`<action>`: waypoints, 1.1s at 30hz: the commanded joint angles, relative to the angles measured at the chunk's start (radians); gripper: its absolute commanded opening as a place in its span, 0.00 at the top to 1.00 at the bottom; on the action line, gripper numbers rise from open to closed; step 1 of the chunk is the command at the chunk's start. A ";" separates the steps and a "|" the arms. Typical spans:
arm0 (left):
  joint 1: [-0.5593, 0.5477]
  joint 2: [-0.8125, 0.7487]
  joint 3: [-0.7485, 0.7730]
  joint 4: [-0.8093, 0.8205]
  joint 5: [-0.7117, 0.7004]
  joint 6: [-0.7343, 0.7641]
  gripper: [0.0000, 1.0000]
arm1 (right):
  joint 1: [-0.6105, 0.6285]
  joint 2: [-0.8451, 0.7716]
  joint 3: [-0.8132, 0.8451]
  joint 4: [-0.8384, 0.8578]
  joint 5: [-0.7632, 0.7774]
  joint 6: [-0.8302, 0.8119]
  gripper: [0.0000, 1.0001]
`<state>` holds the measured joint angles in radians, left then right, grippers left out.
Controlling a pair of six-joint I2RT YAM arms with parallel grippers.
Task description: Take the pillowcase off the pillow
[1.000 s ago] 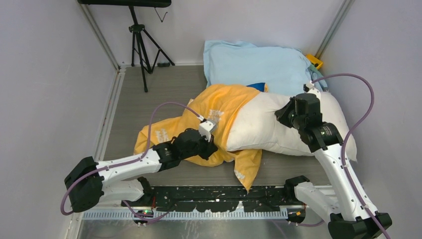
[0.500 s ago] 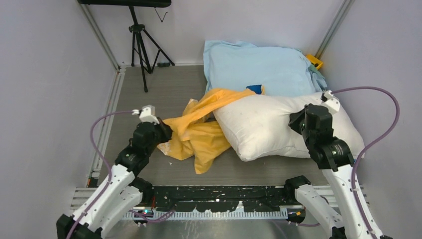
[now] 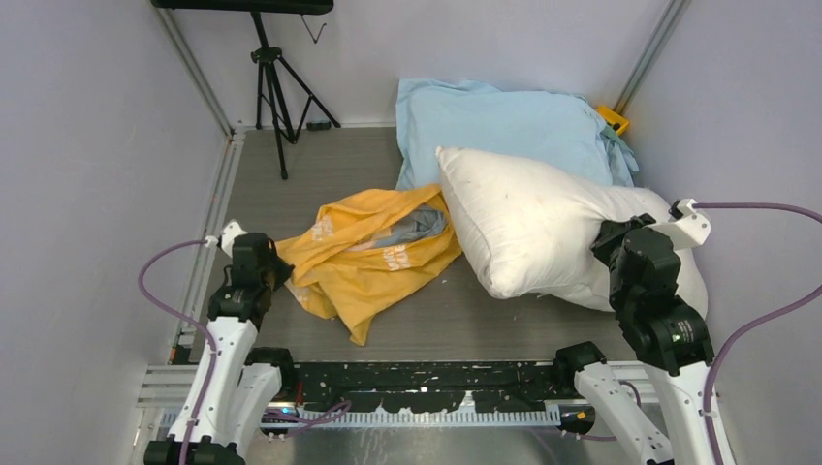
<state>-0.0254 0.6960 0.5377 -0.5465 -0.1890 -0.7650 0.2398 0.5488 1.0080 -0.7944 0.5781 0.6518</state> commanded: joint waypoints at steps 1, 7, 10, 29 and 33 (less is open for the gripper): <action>0.014 -0.027 0.123 -0.062 -0.225 -0.036 1.00 | -0.006 0.002 0.145 0.236 0.146 -0.001 1.00; 0.020 -0.012 0.288 -0.021 -0.407 0.041 1.00 | -0.006 0.056 0.158 0.334 0.061 -0.009 1.00; 0.021 0.093 0.395 0.041 -0.429 0.109 1.00 | -0.005 0.136 0.188 0.346 -0.072 0.007 1.00; 0.053 0.703 1.189 0.045 -0.020 0.307 0.87 | -0.006 0.754 0.638 0.600 -0.984 0.134 0.93; 0.053 0.635 1.034 0.025 0.048 0.321 0.01 | -0.006 0.727 0.521 0.501 -0.907 0.114 0.19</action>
<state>0.0219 1.4040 1.6756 -0.5121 -0.2390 -0.4789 0.2279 1.3270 1.5703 -0.3969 -0.2562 0.7437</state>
